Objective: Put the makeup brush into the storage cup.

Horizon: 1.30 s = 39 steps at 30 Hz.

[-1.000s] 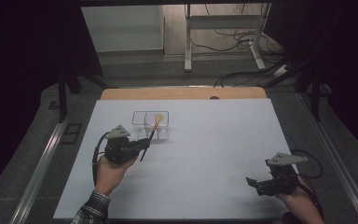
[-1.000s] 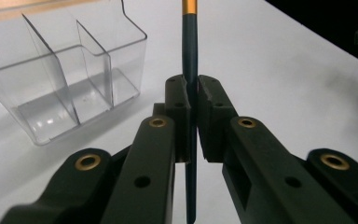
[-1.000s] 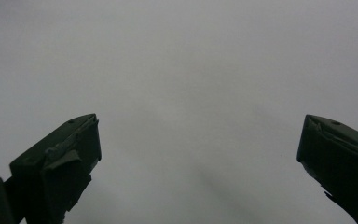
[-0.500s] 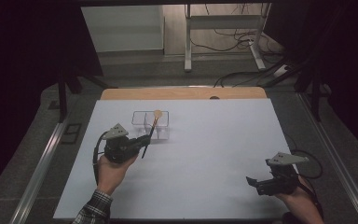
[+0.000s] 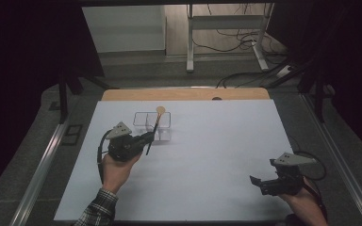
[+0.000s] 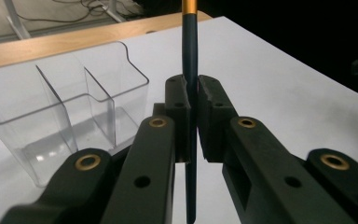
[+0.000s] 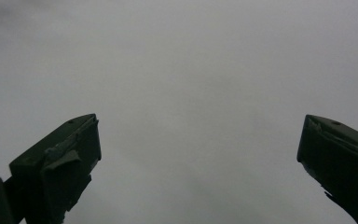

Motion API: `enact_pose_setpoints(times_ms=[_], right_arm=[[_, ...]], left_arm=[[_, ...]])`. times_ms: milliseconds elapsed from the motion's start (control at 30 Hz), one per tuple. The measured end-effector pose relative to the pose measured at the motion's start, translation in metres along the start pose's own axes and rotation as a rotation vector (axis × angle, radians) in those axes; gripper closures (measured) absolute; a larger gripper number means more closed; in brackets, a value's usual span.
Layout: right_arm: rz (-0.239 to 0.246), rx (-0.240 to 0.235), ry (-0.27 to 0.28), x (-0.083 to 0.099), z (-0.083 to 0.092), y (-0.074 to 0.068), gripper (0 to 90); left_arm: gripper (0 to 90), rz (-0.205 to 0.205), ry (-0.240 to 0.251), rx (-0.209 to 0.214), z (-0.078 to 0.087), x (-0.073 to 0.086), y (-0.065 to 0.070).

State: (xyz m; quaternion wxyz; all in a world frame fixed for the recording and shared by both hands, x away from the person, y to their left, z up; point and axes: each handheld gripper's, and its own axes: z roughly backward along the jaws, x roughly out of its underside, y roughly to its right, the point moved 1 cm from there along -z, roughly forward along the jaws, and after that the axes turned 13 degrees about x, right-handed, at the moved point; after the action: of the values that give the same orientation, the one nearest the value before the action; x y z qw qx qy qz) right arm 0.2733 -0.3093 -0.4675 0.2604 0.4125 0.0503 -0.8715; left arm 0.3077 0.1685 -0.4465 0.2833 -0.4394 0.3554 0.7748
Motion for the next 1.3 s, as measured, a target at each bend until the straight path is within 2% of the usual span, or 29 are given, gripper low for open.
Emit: enact_pose_setpoints(times_ms=[133, 367, 600, 1300], right_arm=[[0.007, 0.001, -0.005, 0.0, -0.001, 0.0, 0.0], [0.011, 0.0, -0.013, 0.001, -0.001, -0.001, 0.0], [0.012, -0.001, -0.017, 0.001, -0.002, -0.001, 0.0], [0.018, -0.013, -0.026, 0.002, -0.003, -0.002, 0.0]], left_arm=[[83.8, -0.013, 0.009, -0.015, -0.001, -0.002, -0.001], [83.8, -0.01, 0.034, -0.038, -0.004, -0.005, -0.003], [83.8, 0.005, 0.04, -0.035, -0.01, -0.008, -0.008], [83.8, 0.007, 0.07, -0.07, -0.024, -0.02, -0.019]])
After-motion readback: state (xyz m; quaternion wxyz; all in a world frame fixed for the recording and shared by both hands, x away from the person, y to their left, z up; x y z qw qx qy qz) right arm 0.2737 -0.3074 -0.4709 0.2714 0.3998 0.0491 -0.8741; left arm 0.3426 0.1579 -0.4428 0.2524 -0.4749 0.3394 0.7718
